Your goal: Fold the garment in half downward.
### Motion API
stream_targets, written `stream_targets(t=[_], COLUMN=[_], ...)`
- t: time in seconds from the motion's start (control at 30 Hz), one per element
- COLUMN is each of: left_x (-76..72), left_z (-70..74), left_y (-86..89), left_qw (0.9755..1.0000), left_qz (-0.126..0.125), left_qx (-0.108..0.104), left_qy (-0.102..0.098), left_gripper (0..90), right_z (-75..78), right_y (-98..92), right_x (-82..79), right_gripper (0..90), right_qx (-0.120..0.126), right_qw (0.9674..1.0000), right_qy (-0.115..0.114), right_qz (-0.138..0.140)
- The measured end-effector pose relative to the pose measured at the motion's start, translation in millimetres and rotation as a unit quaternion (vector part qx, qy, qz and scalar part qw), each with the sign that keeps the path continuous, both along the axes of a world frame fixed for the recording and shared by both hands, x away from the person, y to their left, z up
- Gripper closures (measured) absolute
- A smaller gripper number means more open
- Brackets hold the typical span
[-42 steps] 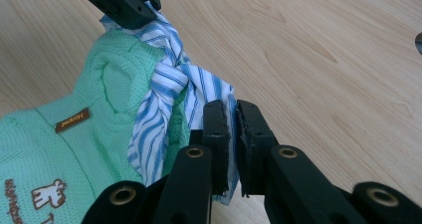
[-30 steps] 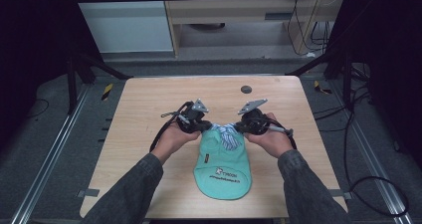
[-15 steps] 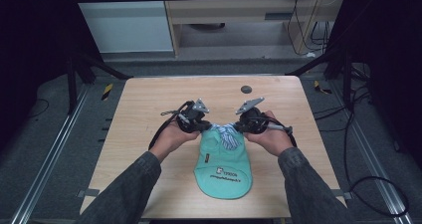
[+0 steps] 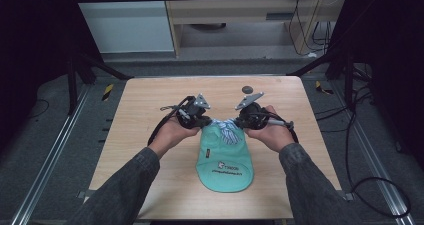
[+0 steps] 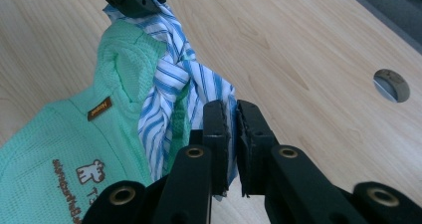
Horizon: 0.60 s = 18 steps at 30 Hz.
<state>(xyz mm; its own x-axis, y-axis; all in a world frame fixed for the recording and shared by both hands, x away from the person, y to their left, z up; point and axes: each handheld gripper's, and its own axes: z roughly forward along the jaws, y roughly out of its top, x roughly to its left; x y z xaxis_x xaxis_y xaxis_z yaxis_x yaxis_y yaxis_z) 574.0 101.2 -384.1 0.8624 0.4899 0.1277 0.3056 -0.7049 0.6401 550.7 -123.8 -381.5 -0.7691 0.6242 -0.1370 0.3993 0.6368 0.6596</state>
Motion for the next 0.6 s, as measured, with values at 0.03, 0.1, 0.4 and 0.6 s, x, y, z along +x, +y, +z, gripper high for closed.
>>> stream_targets(t=[0.03,0.1,0.4,0.6], left_x=[0.7,2.0,8.6,10.9], left_z=[1.1,2.8,9.8,12.6], left_y=[-0.7,-2.4,-10.1,-14.0], left_qw=[1.0000,1.0000,1.0000,0.9999], left_qz=[-0.001,0.000,-0.001,-0.001], left_qx=[0.002,0.002,0.002,0.002], left_qy=[-0.002,-0.005,-0.009,-0.012], left_gripper=[84.9,84.9,84.9,84.9], right_z=[1.2,3.4,9.9,12.4], right_y=[0.1,0.0,-7.0,-10.7], right_x=[0.4,1.1,4.1,5.7], right_gripper=[83.9,83.9,83.9,84.0], right_qx=[-0.001,-0.001,0.000,0.000], right_qw=[1.0000,1.0000,0.9998,0.9997], right_qy=[-0.002,-0.004,-0.010,-0.014], right_qz=[-0.001,-0.003,-0.014,-0.019])
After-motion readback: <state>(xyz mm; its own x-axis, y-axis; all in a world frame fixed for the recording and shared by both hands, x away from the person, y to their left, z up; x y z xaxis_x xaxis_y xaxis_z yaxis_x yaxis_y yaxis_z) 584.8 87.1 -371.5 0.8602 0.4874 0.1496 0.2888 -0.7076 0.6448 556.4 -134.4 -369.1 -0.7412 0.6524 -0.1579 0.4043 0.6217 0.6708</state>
